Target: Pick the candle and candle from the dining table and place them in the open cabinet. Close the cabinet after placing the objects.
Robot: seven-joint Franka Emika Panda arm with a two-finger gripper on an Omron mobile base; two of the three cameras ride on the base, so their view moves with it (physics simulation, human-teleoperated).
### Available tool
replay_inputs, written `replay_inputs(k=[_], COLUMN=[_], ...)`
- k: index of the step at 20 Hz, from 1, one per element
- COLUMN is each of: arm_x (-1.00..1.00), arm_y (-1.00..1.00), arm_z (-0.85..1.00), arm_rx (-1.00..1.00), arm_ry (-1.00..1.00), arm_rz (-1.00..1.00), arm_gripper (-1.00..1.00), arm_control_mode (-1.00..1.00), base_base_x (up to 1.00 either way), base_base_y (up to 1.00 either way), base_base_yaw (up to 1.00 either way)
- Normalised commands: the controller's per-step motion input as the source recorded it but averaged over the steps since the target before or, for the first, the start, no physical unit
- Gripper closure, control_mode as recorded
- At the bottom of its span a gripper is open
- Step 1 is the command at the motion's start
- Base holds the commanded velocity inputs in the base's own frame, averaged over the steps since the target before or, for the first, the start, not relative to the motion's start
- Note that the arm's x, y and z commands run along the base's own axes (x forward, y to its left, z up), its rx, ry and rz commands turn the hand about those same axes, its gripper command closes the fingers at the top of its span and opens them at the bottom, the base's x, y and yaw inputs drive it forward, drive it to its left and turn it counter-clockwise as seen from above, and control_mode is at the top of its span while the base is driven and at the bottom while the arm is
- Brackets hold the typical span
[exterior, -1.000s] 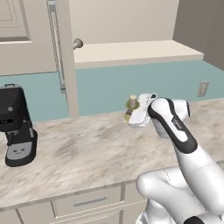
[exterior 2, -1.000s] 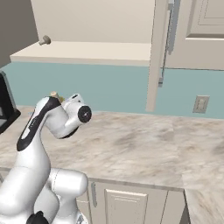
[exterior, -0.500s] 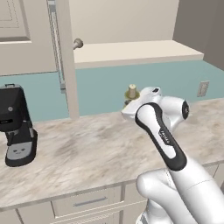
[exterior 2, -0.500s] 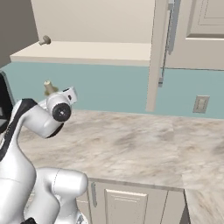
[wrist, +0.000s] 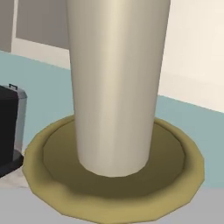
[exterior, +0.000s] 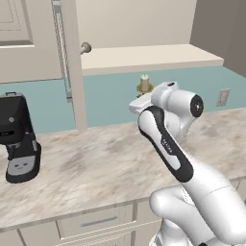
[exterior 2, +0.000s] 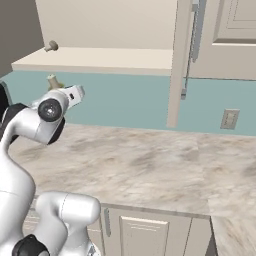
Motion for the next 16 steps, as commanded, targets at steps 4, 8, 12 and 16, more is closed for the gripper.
replay_inputs(k=[4,8,12,16], arm_x=[0.02,0.00,0.00,-0.03], arm_y=[-0.22,-0.18,-0.14,-0.08], arm_z=[0.66,0.62,0.54,0.14], arm_rx=[0.00,0.00,0.00,0.01], arm_ry=[0.11,0.05,0.00,-0.08], arm_rz=[-0.12,-0.09,-0.05,-0.01], arm_gripper=[1.00,1.00,1.00,1.00], arm_control_mode=[-1.00,-1.00,-1.00,-1.00], base_base_x=[0.00,0.00,0.00,0.00], base_base_y=[0.00,0.00,0.00,0.00], base_base_yaw=[0.00,0.00,0.00,0.00])
